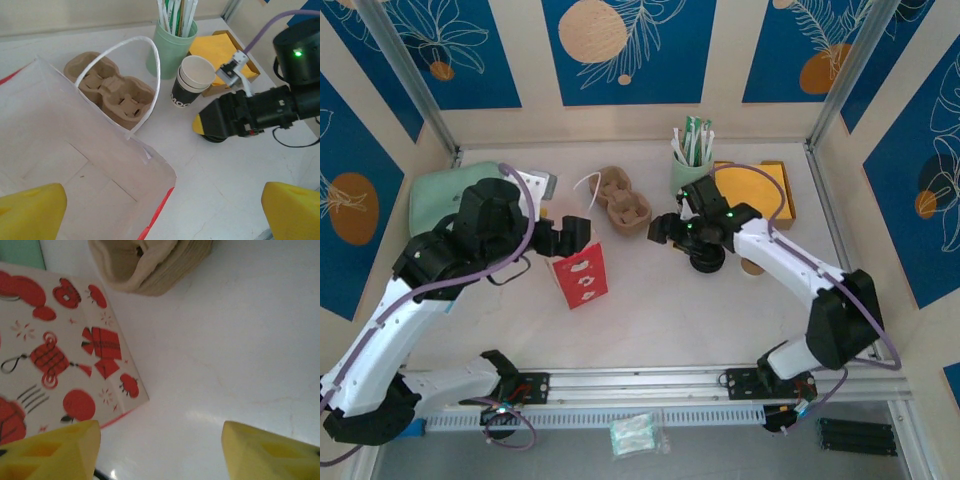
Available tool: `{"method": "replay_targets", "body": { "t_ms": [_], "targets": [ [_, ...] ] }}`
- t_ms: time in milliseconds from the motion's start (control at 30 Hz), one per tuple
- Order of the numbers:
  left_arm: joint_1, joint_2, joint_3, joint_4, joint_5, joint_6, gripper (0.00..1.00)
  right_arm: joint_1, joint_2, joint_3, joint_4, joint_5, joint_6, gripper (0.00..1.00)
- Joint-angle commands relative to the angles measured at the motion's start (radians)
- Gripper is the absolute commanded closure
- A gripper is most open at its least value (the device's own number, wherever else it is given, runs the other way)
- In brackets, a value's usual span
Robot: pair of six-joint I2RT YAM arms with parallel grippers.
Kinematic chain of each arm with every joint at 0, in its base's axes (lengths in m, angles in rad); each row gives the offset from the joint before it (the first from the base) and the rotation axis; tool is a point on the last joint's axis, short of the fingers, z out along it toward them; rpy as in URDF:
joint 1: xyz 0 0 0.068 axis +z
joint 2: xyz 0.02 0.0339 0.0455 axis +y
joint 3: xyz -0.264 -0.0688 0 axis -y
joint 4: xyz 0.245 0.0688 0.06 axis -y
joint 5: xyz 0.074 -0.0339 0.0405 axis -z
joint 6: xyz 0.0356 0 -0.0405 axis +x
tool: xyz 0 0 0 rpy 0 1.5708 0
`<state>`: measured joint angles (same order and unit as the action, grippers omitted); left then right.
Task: Pack the takeout coffee
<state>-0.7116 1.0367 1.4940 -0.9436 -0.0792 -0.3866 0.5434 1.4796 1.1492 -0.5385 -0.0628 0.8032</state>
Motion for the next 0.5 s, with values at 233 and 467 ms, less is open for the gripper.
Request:
{"method": "replay_targets", "body": {
  "t_ms": [233, 467],
  "targets": [
    [0.001, -0.003, -0.060, 0.118, 0.056, -0.051, 0.00, 0.046, 0.227, 0.172, 0.053, 0.137, 0.109, 0.55],
    [0.001, 0.002, -0.062, 0.135, 0.082, -0.047, 0.01, 0.067, 0.335, 0.276, 0.007, 0.179, 0.119, 0.60]
  ]
}}
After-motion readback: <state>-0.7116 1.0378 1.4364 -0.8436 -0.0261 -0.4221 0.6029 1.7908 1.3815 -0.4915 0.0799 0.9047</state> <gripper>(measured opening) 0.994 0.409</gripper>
